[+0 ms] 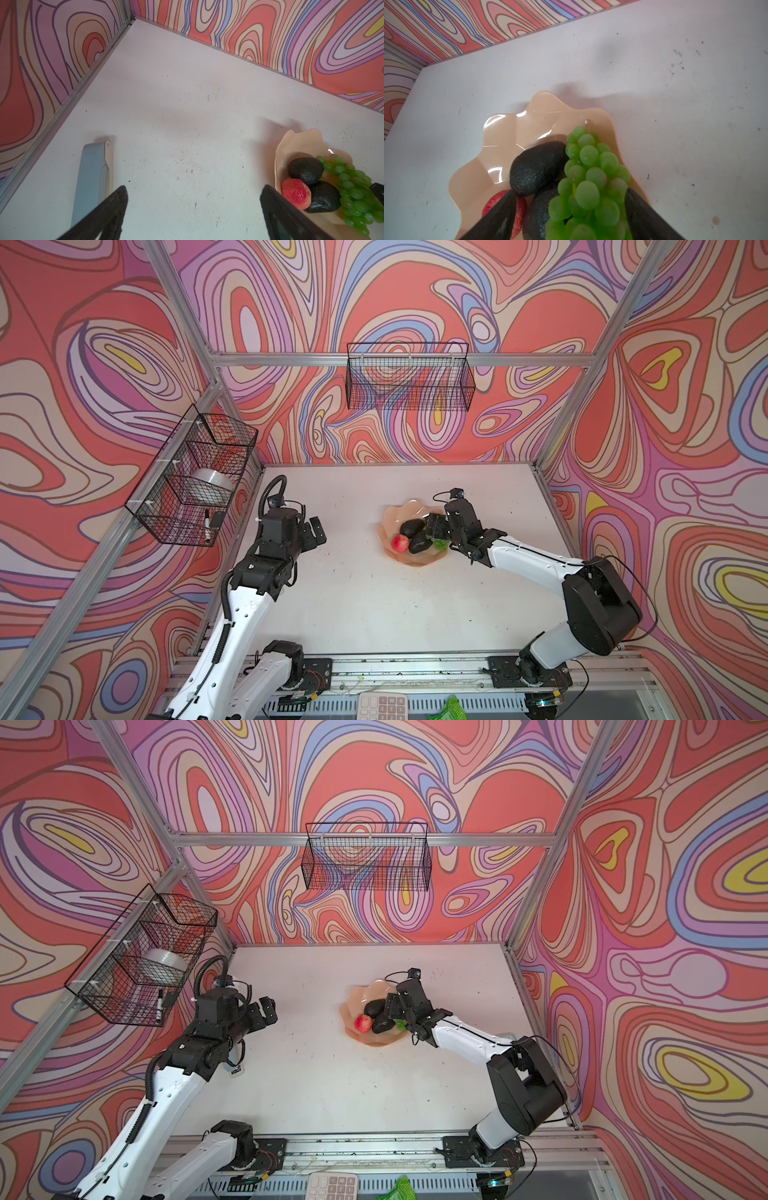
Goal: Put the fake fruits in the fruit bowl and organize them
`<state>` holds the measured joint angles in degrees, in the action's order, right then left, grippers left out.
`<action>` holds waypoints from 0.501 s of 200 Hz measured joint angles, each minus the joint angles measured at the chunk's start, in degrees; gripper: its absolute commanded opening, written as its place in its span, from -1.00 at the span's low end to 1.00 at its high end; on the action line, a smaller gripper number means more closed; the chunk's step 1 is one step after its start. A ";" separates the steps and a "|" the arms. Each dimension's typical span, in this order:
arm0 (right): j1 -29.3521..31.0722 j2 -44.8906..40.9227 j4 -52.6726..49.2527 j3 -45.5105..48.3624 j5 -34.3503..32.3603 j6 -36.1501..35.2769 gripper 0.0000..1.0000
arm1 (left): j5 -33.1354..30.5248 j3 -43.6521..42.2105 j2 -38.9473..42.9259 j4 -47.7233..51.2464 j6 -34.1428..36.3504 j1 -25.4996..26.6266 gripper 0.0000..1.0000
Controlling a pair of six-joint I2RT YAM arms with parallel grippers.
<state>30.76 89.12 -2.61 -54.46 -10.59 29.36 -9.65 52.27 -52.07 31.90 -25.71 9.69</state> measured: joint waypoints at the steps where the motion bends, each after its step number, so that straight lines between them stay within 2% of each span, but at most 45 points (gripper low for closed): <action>1: 0.00 -0.02 -0.07 -0.15 -0.11 -0.04 0.87 | -0.02 0.00 0.02 0.00 0.00 0.00 1.00; 8: -0.04 -0.31 -0.35 -0.76 -0.35 -0.46 0.96 | -0.07 0.00 0.04 0.00 -0.02 0.00 1.00; 65: -4.09 -6.60 -2.51 -2.89 -2.56 -5.84 0.97 | -1.66 -0.39 0.35 -0.81 -0.09 0.00 1.00; 100: -11.19 -14.93 1.44 4.35 -4.48 -10.82 0.97 | -2.82 -5.29 0.11 -7.91 -1.77 0.00 1.00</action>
<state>19.57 74.19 -1.17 -50.11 -15.07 18.55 -12.47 46.98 -51.96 23.99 -27.49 9.69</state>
